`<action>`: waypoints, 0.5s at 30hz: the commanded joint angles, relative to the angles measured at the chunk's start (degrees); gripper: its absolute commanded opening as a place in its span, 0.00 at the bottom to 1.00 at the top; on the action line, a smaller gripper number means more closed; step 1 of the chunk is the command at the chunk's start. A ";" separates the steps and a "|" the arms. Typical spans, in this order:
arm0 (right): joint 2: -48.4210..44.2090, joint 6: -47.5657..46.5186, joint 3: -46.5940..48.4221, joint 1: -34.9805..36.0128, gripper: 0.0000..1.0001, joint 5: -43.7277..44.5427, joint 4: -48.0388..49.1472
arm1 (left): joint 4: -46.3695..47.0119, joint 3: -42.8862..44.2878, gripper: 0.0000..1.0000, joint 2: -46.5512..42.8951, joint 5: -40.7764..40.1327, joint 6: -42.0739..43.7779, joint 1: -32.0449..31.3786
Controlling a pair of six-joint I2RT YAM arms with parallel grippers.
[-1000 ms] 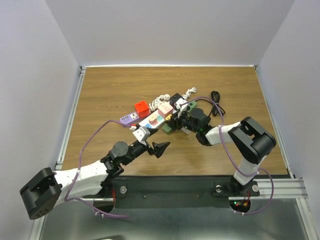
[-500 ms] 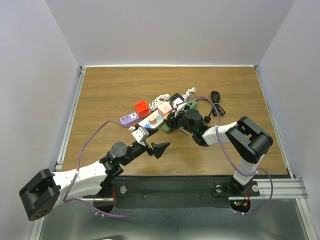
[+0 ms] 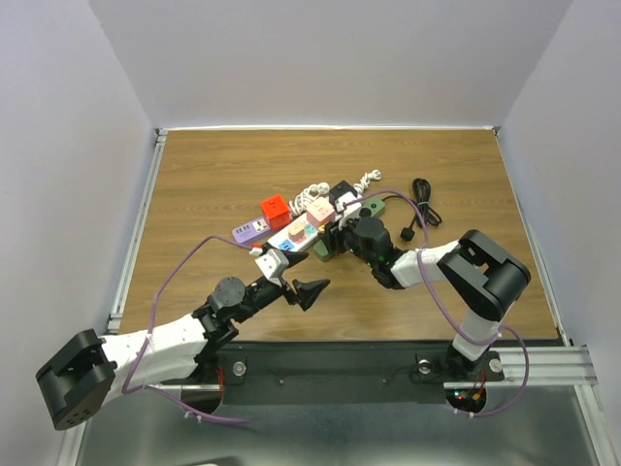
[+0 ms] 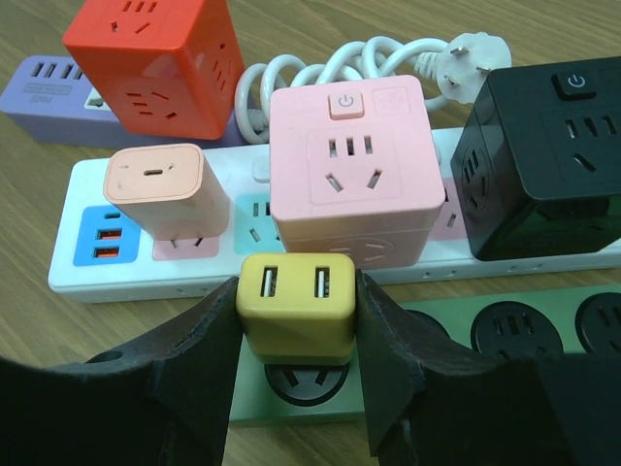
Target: Insert the plug
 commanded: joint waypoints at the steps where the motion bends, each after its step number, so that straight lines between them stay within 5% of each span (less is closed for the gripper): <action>1: 3.16 4.88 -5.32 2.23 0.00 1.75 -20.95 | 4.14 -0.96 0.95 -1.73 1.64 -0.39 0.12; 15: 3.95 7.96 -10.15 8.21 0.00 9.75 -17.26 | 4.76 -1.84 0.95 -3.84 2.87 -0.66 0.03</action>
